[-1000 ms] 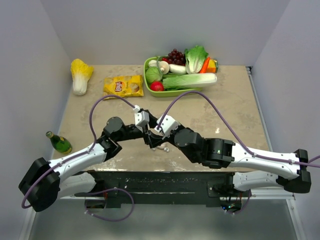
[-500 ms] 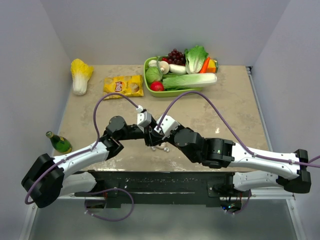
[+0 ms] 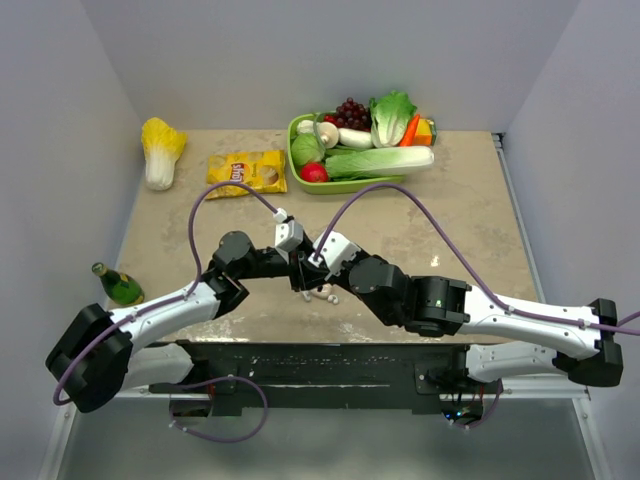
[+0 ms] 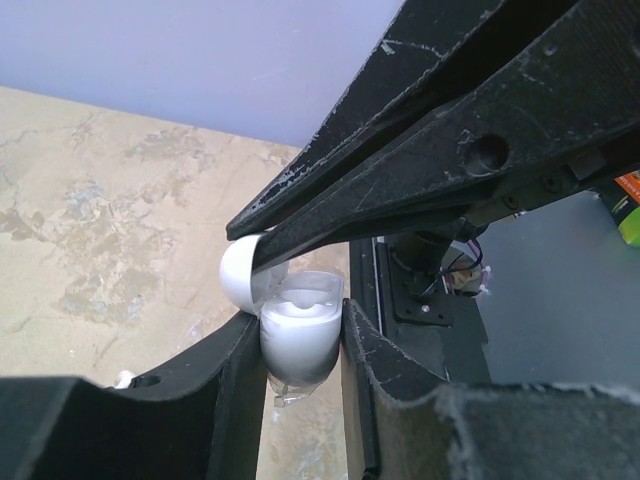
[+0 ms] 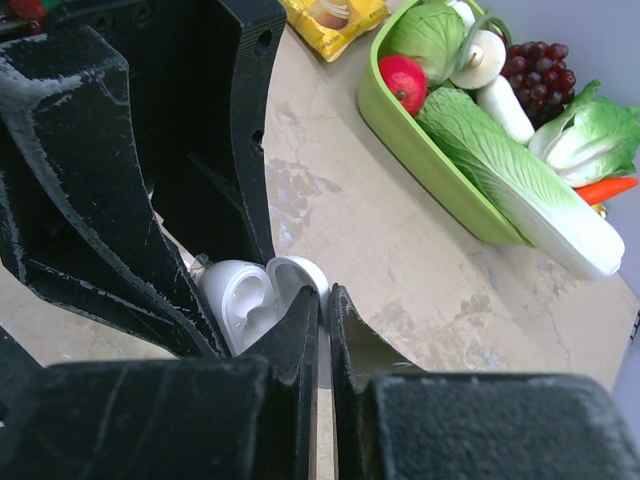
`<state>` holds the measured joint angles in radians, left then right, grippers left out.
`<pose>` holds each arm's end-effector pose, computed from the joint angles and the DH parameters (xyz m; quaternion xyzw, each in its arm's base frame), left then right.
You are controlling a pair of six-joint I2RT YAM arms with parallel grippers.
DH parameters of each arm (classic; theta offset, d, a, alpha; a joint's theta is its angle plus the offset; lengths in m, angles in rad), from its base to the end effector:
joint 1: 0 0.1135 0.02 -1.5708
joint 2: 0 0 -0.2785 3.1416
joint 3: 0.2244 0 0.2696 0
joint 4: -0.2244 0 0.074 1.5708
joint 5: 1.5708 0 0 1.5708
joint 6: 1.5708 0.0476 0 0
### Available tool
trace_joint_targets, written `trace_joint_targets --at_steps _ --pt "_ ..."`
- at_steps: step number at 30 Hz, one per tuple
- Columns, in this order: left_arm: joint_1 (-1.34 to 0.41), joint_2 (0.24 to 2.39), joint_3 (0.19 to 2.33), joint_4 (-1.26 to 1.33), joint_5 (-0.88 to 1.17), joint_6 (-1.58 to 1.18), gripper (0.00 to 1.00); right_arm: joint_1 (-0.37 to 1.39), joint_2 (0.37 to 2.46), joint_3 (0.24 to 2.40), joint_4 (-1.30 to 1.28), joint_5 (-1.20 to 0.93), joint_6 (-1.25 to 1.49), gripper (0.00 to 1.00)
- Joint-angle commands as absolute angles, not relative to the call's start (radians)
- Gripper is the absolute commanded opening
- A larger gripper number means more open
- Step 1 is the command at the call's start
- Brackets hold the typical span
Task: Insert the wireless bluetooth earbuds into the charging case
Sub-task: Adjust the charging case.
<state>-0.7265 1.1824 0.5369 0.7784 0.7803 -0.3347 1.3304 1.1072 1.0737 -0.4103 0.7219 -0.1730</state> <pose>0.1777 -0.2027 0.2753 0.3993 0.5417 -0.5682 0.4735 0.0923 0.2443 0.3666 -0.4023 0.7066 0.0234 0.5817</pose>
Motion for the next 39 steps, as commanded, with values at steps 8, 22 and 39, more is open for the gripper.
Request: trace_joint_targets --at_steps 8,22,39 --pt "-0.727 1.213 0.529 0.960 0.805 -0.416 0.14 1.339 1.085 1.123 -0.339 0.693 -0.144 0.00" --pt "-0.726 1.236 0.549 0.934 0.810 -0.405 0.78 1.338 1.101 1.135 -0.333 0.681 -0.147 0.00" --pt "-0.724 1.259 0.574 0.896 0.828 -0.396 0.24 1.339 1.104 1.132 -0.345 0.690 -0.153 0.00"
